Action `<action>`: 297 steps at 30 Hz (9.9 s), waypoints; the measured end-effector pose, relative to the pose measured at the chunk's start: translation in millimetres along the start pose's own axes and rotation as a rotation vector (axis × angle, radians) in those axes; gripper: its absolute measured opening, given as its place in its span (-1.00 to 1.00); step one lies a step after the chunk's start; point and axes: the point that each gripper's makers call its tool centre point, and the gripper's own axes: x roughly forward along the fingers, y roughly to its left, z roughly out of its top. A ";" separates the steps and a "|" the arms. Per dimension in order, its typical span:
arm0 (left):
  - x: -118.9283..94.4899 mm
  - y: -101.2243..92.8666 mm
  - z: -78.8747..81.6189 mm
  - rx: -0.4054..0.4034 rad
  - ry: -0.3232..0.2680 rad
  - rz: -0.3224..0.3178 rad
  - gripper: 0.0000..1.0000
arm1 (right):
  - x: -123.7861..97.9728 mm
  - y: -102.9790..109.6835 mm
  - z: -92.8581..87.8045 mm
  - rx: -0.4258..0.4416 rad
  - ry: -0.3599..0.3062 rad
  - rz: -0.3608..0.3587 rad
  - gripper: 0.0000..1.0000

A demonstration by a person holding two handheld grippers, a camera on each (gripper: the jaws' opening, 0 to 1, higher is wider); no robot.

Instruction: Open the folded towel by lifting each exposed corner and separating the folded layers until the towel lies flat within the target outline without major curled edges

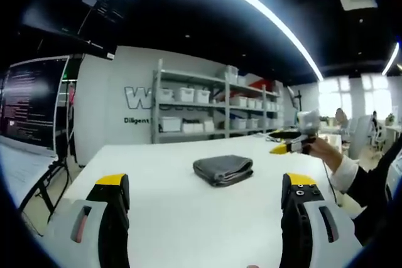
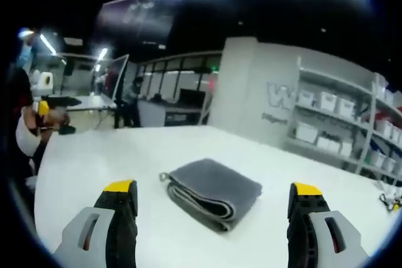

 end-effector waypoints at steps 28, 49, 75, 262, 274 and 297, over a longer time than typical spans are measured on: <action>10.0 1.2 -10.1 0.000 0.038 -0.002 0.99 | 36.4 -31.6 -18.4 0.017 -0.010 -0.038 0.98; 6.2 8.9 -14.0 -0.015 0.046 0.029 0.98 | 38.5 -59.0 -38.8 -0.032 -0.097 -0.120 0.90; 4.9 4.2 -15.6 0.015 0.062 0.013 0.96 | 30.8 -95.6 -65.7 -0.242 0.021 -0.325 0.91; 113.5 -7.4 -33.5 0.070 -0.040 -0.207 0.65 | 54.1 109.9 16.4 -0.287 -0.245 0.282 -0.98; 135.5 -9.4 -15.8 -0.029 -0.093 -0.309 0.59 | 46.4 113.4 25.4 -0.198 -0.289 0.326 -0.98; 183.0 -5.7 -45.8 0.108 -0.111 -0.402 0.82 | 34.5 122.9 38.3 -0.109 -0.341 0.389 -0.98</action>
